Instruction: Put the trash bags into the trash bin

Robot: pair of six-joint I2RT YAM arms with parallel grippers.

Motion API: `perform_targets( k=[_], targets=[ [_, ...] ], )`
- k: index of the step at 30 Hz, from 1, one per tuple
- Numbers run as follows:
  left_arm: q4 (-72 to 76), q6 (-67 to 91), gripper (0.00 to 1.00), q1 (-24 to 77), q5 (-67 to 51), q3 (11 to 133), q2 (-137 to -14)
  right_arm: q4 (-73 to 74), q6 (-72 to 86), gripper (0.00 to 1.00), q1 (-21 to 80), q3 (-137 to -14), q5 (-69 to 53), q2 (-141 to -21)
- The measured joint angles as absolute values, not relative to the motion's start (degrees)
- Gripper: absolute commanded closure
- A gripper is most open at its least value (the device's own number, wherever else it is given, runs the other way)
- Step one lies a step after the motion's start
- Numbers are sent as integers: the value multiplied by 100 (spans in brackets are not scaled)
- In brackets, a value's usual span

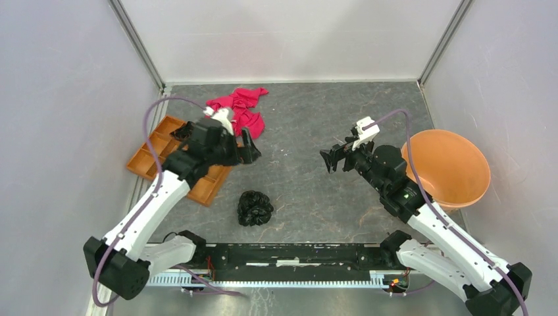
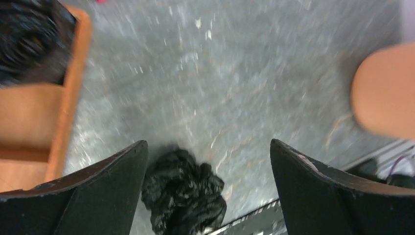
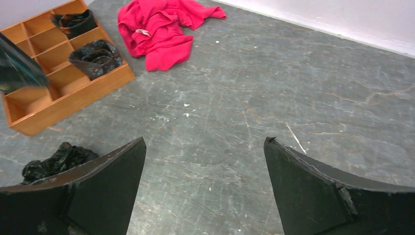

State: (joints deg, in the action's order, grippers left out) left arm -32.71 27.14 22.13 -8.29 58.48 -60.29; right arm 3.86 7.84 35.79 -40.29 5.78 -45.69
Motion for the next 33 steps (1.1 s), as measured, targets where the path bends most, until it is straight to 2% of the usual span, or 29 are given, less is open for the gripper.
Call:
perform_targets(
  k=[7, 12, 14, 16, 17, 18, 20, 22, 25, 33],
  targets=[
    [-3769, 2910, 0, 4388, 735, 5524, -6615, 283, 969, 2, 3555, -4029, -16, -4812],
    [-3739, 3308, 0, 4915, 1107, 4928, -6692, 320, 1052, 2, 3551, -4029, -215, -4816],
    [-3664, 3476, 4, 4969, 1085, 4591, -6652, 346, 1072, 2, 3551, -4029, -259, -4797],
    [-3575, 3605, 23, 4976, 1037, 4274, -6626, 353, 1072, 2, 3548, -4029, -333, -4797],
    [-3564, 3656, 46, 4976, 1037, 4206, -6630, 353, 1070, 2, 3548, -4029, -399, -4810],
    [-3553, 3695, 56, 4976, 1050, 4115, -6652, 346, 1068, 2, 3548, -4029, -517, -4834],
    [-3529, 3819, 62, 4978, 1125, 4045, -6713, 344, 1033, 2, 3548, -4029, -792, -4936],
    [-3444, 3892, 73, 4987, 1212, 4005, -6764, 353, 963, 2, 3548, -4029, -1138, -5159],
    [-3240, 3944, 82, 4987, 1197, 3990, -6785, 434, 858, 2, 3555, -4032, -1538, -5533],
    [-2532, 3955, 91, 4984, 1168, 4174, -6326, 698, 611, 5, 3719, -4032, -2003, -5800]
  ],
)
